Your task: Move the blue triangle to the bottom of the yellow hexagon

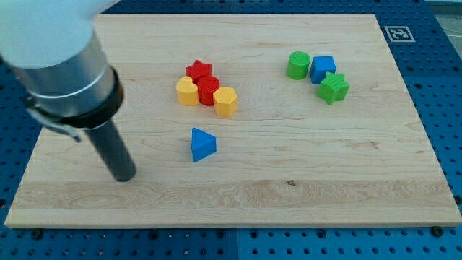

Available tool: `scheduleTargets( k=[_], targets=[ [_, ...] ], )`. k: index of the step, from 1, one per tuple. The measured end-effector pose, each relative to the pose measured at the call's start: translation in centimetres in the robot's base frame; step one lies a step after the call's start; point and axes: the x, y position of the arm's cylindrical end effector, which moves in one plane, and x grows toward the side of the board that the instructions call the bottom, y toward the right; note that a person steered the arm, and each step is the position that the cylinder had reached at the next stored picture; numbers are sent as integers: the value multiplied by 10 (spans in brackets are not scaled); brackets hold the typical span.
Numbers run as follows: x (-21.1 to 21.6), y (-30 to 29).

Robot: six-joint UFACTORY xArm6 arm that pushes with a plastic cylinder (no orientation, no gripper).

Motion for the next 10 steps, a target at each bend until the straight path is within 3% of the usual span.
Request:
scheduleTargets(
  k=[3, 8, 10],
  targets=[
    [-27, 54],
    [-24, 171],
    [-27, 111]
  ],
)
